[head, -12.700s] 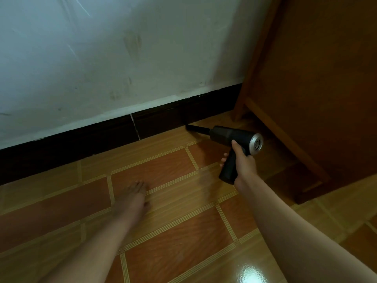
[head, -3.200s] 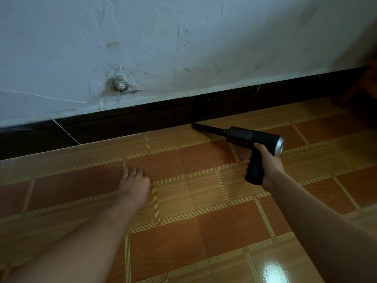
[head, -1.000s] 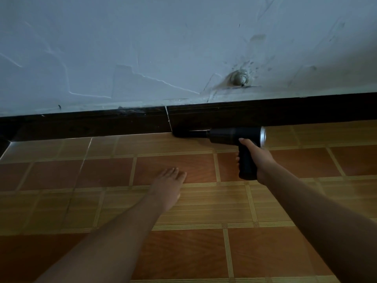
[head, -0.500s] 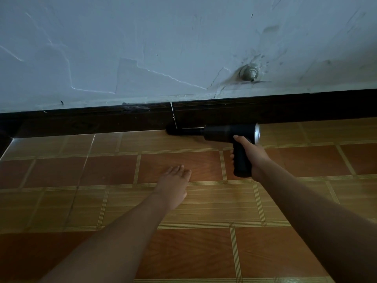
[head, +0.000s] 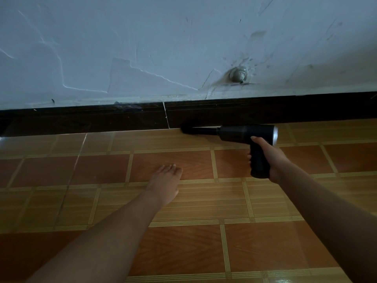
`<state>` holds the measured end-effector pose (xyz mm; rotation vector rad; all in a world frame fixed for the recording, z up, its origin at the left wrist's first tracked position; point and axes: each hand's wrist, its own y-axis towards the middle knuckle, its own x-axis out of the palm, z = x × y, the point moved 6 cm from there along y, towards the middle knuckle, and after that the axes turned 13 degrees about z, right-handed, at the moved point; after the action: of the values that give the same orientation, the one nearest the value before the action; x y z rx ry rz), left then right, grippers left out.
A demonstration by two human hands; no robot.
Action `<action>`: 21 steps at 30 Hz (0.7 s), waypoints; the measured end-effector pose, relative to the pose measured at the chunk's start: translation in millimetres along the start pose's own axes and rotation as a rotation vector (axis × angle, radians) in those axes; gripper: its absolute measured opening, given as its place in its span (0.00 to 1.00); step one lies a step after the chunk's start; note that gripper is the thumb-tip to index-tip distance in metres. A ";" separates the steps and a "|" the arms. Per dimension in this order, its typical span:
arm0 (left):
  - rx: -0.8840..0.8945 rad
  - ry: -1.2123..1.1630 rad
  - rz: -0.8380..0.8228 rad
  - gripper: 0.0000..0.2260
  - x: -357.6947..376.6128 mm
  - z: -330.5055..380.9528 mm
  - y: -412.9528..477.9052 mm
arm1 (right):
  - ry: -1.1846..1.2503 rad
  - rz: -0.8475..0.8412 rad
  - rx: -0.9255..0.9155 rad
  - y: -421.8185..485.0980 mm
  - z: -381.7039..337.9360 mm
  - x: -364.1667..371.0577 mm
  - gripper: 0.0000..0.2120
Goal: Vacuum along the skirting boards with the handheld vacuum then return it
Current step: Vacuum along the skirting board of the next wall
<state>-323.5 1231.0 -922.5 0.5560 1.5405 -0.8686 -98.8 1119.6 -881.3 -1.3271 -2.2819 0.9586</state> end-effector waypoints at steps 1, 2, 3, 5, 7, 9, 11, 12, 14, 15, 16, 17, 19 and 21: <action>-0.001 -0.004 -0.002 0.27 -0.3 -0.2 -0.3 | 0.001 0.006 -0.001 0.1 -1.6 -3.9 0.12; -0.002 -0.008 -0.003 0.27 -0.7 -0.3 -0.6 | 0.002 0.012 -0.002 0.1 -3.2 -7.7 0.12; 0.000 -0.011 -0.002 0.28 -0.8 -0.6 -0.5 | 0.003 0.017 -0.003 0.3 -4.6 -11.5 0.12; 0.006 -0.015 0.000 0.28 -1.5 -1.0 -0.5 | 0.009 0.029 -0.007 1.1 -6.3 -18.7 0.13; 0.005 -0.016 0.001 0.28 -2.2 -1.1 -1.0 | 0.010 0.034 -0.012 1.3 -6.9 -23.6 0.15; 0.002 -0.021 0.003 0.28 -2.3 -1.2 -1.7 | 0.010 0.029 -0.012 1.0 -6.1 -24.2 0.18; -0.001 -0.027 0.005 0.28 -2.6 -1.2 -2.3 | 0.011 0.024 -0.008 0.3 -4.8 -21.9 0.19; -0.002 -0.029 0.005 0.28 -2.6 -1.1 -2.2 | 0.011 0.021 -0.005 -0.1 -3.8 -19.7 0.19; -0.002 -0.035 0.004 0.28 -2.5 -1.2 -2.3 | 0.003 0.006 0.000 -1.5 -1.1 -13.1 0.19; -0.003 -0.039 0.008 0.28 -2.6 -1.2 -2.2 | -0.003 -0.001 0.000 -2.2 0.5 -9.4 0.18; -0.004 -0.042 0.012 0.28 -2.6 -1.3 -2.3 | -0.008 -0.006 -0.001 -3.1 2.0 -5.5 0.18; -0.004 -0.048 0.016 0.28 -2.5 -1.5 -2.3 | -0.013 -0.009 -0.002 -3.9 3.5 -1.7 0.17; -0.005 -0.060 0.020 0.28 -1.7 -2.1 -3.0 | -0.021 -0.023 -0.001 -5.9 6.2 6.6 0.17; -0.003 -0.072 0.029 0.28 -1.1 -3.3 -4.8 | -0.029 -0.035 0.002 -7.5 9.0 15.0 0.17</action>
<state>-329.0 1230.9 -920.5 0.5375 1.4649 -0.8555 -116.4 1126.4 -883.2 -1.2764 -2.3170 0.9745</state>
